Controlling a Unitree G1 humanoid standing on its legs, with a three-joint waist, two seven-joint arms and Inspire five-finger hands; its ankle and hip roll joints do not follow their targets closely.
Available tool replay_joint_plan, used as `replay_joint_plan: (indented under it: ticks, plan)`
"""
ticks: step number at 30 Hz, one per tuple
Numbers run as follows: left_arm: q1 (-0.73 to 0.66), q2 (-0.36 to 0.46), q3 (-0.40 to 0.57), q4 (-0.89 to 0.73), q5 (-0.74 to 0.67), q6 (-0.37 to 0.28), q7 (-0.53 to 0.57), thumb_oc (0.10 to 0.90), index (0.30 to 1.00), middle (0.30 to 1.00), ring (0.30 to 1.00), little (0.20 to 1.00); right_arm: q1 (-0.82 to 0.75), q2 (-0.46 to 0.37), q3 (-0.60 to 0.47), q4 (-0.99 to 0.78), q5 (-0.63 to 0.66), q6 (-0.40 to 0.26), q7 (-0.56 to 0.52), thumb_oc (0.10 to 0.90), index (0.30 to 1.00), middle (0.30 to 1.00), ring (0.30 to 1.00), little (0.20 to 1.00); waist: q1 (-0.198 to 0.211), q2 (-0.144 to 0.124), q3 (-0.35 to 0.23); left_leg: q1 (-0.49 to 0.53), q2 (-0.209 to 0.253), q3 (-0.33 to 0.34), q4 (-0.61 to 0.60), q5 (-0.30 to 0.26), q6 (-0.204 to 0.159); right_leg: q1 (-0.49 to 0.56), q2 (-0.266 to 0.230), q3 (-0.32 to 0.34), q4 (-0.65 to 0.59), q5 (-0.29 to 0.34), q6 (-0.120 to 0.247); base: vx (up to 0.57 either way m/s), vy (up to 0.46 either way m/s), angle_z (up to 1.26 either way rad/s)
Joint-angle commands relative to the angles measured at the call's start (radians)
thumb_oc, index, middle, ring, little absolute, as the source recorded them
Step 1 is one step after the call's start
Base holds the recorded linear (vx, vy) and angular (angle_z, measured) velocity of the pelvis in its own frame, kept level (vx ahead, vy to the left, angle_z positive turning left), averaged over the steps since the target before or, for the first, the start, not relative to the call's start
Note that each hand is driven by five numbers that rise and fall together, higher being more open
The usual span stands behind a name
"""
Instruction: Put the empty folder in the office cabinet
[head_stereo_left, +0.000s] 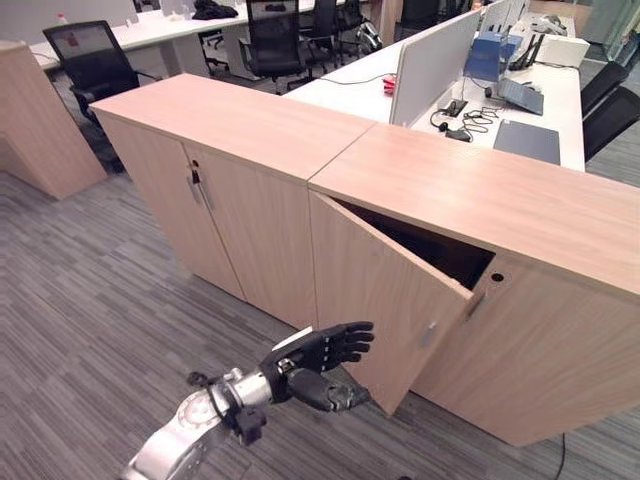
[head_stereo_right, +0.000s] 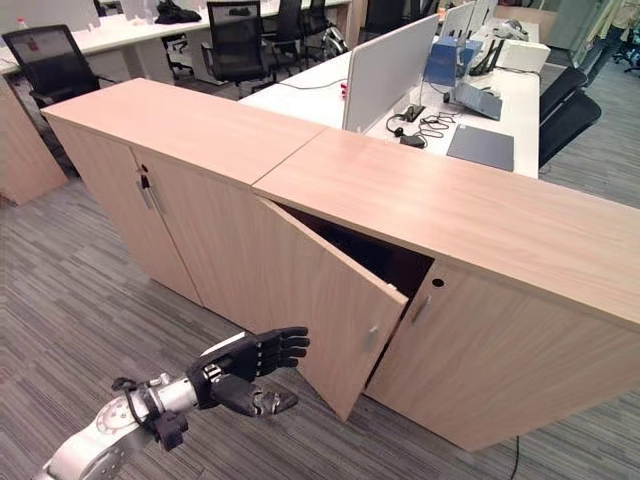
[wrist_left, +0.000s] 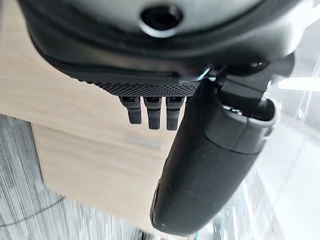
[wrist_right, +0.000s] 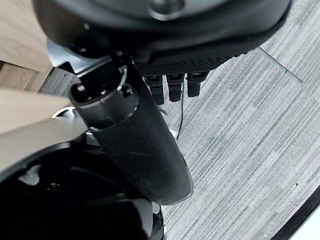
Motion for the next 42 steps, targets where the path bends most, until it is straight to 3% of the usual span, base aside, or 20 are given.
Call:
replay_joint_plan:
  ticks: [1, 8, 17, 21, 26, 33, 38, 40, 41, 42]
  plan:
    - [-0.071, -0.038, -0.002, -0.072, -0.131, -0.028, -0.002, 0.8, 0.9, 0.9, 0.9, 0.9, -0.096, -0.006, 0.028, 0.017, -0.033, -0.018, -0.003, 0.8, 0.9, 0.9, 0.9, 0.9, 0.017, 0.014, -0.019, 0.007, 0.002, -0.106, -0.001, -0.122, 0.002, 0.039, 0.026, -0.055, 0.007, -0.074, 0.046, 0.0, 0.0, 0.0]
    - [-0.082, -0.06, -0.097, -0.008, -0.289, -0.003, 0.057, 0.8, 0.9, 0.9, 0.9, 0.9, -0.09, -0.011, 0.082, -0.001, -0.083, -0.007, -0.033, 0.8, 0.9, 0.9, 0.9, 0.9, -0.005, 0.017, -0.026, 0.005, 0.01, -0.101, -0.001, -0.121, -0.002, 0.031, 0.04, -0.034, 0.007, -0.082, 0.039, 0.0, -0.021, -0.04]
    - [-0.027, -0.092, -0.065, 0.071, -0.31, -0.011, 0.113, 0.8, 0.9, 0.9, 0.9, 0.9, -0.077, -0.012, 0.052, -0.008, -0.036, -0.004, -0.056, 0.8, 0.9, 0.9, 0.9, 0.9, -0.02, 0.027, -0.029, 0.008, 0.032, -0.087, -0.001, -0.116, -0.015, 0.031, 0.067, -0.018, 0.007, -0.111, 0.023, 0.01, -0.054, -0.08]
    - [-0.005, -0.081, -0.024, 0.062, -0.152, -0.038, 0.094, 0.8, 0.9, 0.9, 0.9, 0.9, -0.069, -0.015, 0.047, -0.019, -0.03, -0.011, -0.056, 0.8, 0.9, 0.9, 0.9, 0.9, -0.02, 0.026, -0.027, 0.009, 0.053, -0.082, -0.001, -0.109, -0.028, 0.032, 0.084, -0.015, 0.007, -0.128, 0.012, 0.0, -0.107, -0.05]
    - [0.022, -0.152, 0.057, 0.115, 0.107, -0.109, 0.135, 0.8, 0.9, 0.9, 0.9, 0.9, -0.07, -0.027, 0.037, -0.055, 0.005, -0.015, -0.045, 0.8, 0.9, 0.9, 0.9, 0.9, -0.004, 0.003, -0.019, 0.003, 0.088, -0.088, -0.001, -0.096, -0.052, 0.036, 0.112, -0.013, 0.007, -0.156, -0.01, 0.01, -0.148, -0.02]
    - [0.044, -0.2, 0.103, 0.257, 0.076, -0.109, 0.13, 0.8, 0.9, 0.9, 0.9, 0.9, -0.085, -0.06, 0.035, -0.084, 0.019, -0.017, -0.04, 0.8, 0.9, 0.9, 0.9, 0.9, -0.003, -0.026, 0.009, 0.004, 0.155, -0.085, 0.017, -0.059, -0.088, 0.041, 0.18, 0.009, 0.007, -0.192, -0.054, 0.0, -0.192, -0.02]
    - [0.056, -0.173, 0.116, 0.358, 0.051, -0.114, 0.099, 0.8, 0.9, 0.9, 0.9, 0.9, -0.107, -0.096, 0.044, -0.073, 0.012, -0.018, -0.04, 0.8, 0.9, 0.9, 0.9, 0.9, 0.011, -0.047, 0.053, -0.066, 0.197, -0.113, 0.256, -0.138, -0.078, 0.064, 0.216, 0.05, 0.007, -0.211, -0.093, -0.02, -0.17, -0.08]
    - [0.052, -0.171, 0.116, 0.389, 0.069, -0.122, 0.104, 0.8, 0.9, 0.9, 0.9, 0.9, -0.118, -0.106, 0.045, -0.072, 0.01, -0.017, -0.042, 0.8, 0.9, 0.9, 0.9, 0.9, 0.02, -0.046, 0.062, -0.083, 0.189, -0.143, 0.287, -0.133, -0.069, 0.065, 0.218, 0.06, 0.007, -0.212, -0.097, -0.04, -0.053, -0.39]
    - [0.028, -0.154, 0.104, 0.436, 0.146, -0.143, 0.116, 0.8, 0.9, 0.9, 0.9, 0.9, -0.132, -0.121, 0.037, -0.076, 0.01, -0.016, -0.044, 0.8, 0.9, 0.9, 0.9, 0.9, 0.033, -0.043, 0.079, -0.158, 0.136, -0.215, 0.338, -0.137, -0.052, 0.063, 0.213, 0.06, 0.007, -0.213, -0.097, -0.08, -0.035, -0.41]
    - [0.021, -0.142, 0.1, 0.465, 0.2, -0.15, 0.122, 0.8, 0.9, 0.9, 0.9, 0.9, -0.139, -0.128, 0.034, -0.077, 0.008, -0.015, -0.045, 0.8, 0.9, 0.9, 0.9, 0.9, 0.038, -0.043, 0.084, -0.195, 0.1, -0.238, 0.335, -0.142, -0.044, 0.063, 0.208, 0.06, 0.007, -0.21, -0.094, -0.07, -0.006, -0.09]
